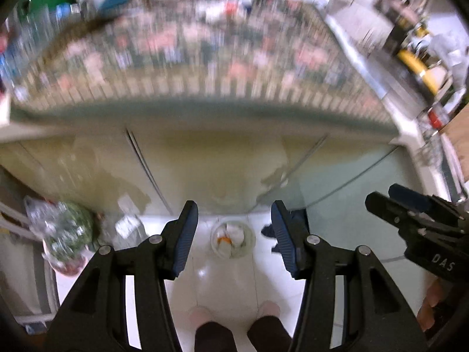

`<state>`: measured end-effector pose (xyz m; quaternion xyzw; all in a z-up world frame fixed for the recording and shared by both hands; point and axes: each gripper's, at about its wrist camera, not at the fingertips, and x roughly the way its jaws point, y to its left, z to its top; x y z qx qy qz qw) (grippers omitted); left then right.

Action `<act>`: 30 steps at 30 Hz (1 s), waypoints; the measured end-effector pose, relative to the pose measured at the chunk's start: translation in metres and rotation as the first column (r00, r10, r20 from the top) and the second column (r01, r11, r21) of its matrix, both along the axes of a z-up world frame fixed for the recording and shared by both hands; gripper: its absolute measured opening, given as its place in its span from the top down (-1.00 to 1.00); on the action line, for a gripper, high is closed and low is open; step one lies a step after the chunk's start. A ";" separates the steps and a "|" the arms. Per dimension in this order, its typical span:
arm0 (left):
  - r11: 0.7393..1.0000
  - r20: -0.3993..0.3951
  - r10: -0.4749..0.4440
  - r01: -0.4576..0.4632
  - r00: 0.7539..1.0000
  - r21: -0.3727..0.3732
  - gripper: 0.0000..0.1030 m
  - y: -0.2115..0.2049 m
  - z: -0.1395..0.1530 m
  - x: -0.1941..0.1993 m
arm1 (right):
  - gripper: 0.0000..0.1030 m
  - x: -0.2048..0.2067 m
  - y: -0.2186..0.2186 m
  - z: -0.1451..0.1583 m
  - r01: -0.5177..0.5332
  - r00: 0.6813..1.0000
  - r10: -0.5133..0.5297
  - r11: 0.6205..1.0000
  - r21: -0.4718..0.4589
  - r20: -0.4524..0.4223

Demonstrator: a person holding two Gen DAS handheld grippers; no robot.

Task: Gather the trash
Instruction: 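Raise both tools back toward the remaining items on the mat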

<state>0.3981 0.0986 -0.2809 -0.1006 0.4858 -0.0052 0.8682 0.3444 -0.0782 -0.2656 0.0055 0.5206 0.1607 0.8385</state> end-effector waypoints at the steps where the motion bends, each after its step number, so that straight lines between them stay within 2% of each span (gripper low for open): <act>1: 1.000 0.020 -0.004 0.004 1.000 0.000 0.01 0.003 0.012 -0.001 | -0.13 -0.004 0.003 0.016 0.006 1.000 -0.006 1.000 0.001 0.019; 6: 0.999 0.163 -0.043 0.038 0.986 0.033 -0.03 0.016 0.102 -0.010 | -0.16 -0.019 0.012 0.089 0.037 0.991 -0.039 0.999 0.014 0.126; 13: 0.998 0.277 -0.042 0.024 0.960 0.066 -0.41 0.030 0.165 -0.013 | -0.46 -0.018 0.009 0.153 0.061 0.949 -0.069 0.997 0.038 0.307; 19: 0.996 0.314 -0.043 0.016 0.949 0.087 -0.60 0.031 0.186 0.018 | -0.47 0.015 0.003 0.168 0.073 0.931 -0.097 0.994 0.081 0.351; 22: 0.994 0.332 -0.028 -0.010 0.943 0.113 -0.60 0.029 0.190 0.041 | -0.47 0.041 -0.004 0.166 0.066 0.932 -0.097 0.993 0.100 0.348; 30: 0.989 0.326 0.070 -0.109 0.943 0.101 -0.60 0.022 0.199 0.119 | -0.47 0.122 -0.022 0.176 -0.023 0.944 -0.010 0.995 0.096 0.331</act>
